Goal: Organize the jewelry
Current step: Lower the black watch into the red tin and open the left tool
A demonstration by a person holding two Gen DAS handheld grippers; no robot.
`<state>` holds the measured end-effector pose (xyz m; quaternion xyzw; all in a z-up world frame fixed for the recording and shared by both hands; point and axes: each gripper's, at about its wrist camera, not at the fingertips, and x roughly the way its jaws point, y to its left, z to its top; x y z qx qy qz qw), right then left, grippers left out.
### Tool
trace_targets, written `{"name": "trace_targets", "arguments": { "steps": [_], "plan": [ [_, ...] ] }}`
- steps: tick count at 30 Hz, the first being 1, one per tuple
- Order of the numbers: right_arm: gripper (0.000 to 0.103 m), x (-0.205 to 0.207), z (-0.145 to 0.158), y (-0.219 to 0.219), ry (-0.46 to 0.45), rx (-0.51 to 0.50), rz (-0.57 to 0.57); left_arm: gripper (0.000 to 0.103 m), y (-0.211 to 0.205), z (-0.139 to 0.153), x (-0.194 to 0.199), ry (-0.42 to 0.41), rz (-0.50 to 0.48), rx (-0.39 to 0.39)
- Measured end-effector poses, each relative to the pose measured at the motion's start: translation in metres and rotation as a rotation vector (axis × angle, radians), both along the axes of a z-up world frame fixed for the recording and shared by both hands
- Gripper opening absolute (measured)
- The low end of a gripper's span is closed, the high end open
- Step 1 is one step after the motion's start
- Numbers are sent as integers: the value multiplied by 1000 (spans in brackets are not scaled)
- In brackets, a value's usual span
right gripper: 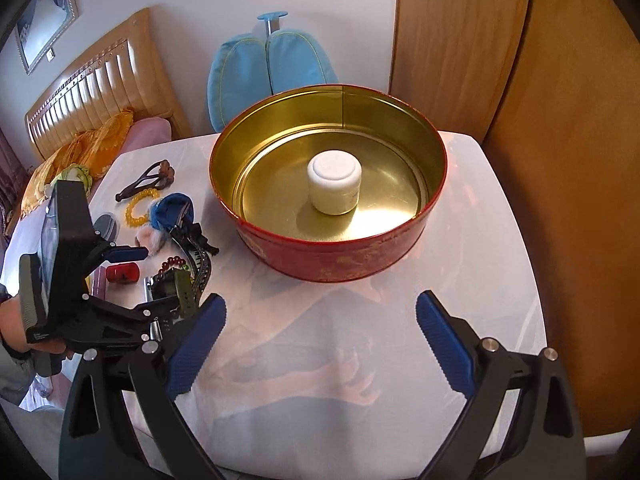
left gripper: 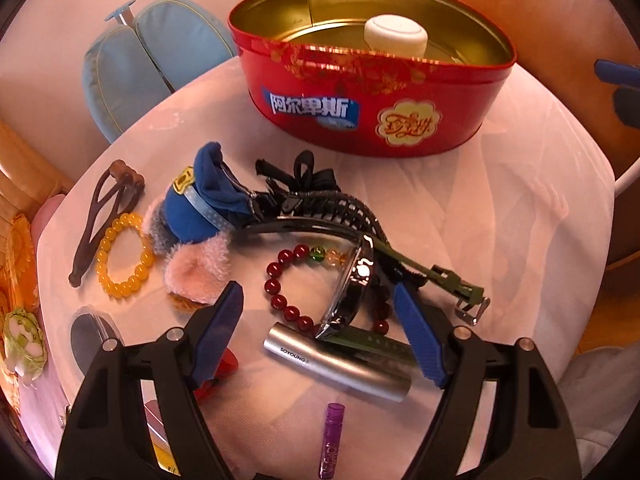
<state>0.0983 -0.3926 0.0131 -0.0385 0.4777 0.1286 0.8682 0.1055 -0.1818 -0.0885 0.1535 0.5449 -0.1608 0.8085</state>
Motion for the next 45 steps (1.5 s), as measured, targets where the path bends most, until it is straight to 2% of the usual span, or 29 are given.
{"name": "trace_targets", "arguments": {
  "steps": [2, 4, 5, 6, 8, 14, 21, 27, 30, 34, 37, 41, 45],
  "plan": [
    [97, -2, 2, -6, -1, -2, -7, 73, -1, -4, 0, 3, -11, -1],
    [97, -3, 3, -11, 0, -2, -17, 42, -1, -3, 0, 24, -37, -53],
    [97, -3, 3, -13, 4, 0, -22, 18, -2, 0, 0, 34, -46, -77],
    [97, -3, 2, -15, 8, 2, -27, 13, -4, 1, 0, 28, -48, -63],
    [97, -4, 1, -18, 12, 12, -35, 12, -7, 5, 0, 20, -62, -40],
    [97, -8, 4, -22, -2, 38, -33, 12, -6, 41, -2, -49, -44, -86],
    [97, -13, 9, -31, -28, 77, -42, 12, -9, 110, 3, -165, -8, -165],
    [97, -11, 9, -44, -33, 102, -96, 12, -44, 153, 39, -268, -55, -155],
    [97, -7, 9, -50, -30, 102, -125, 12, -63, 162, 68, -285, -85, -167],
    [97, 10, 16, -49, -46, 79, -129, 12, -88, 159, 109, -279, -119, -163],
    [97, 34, 21, -42, -61, 55, -126, 12, -101, 145, 139, -259, -136, -157],
    [97, 62, 16, -29, -46, 47, -120, 12, -108, 107, 176, -187, -127, -136],
    [97, 80, 6, -17, -23, 41, -112, 12, -103, 56, 214, -75, -73, -86]
  ]
}}
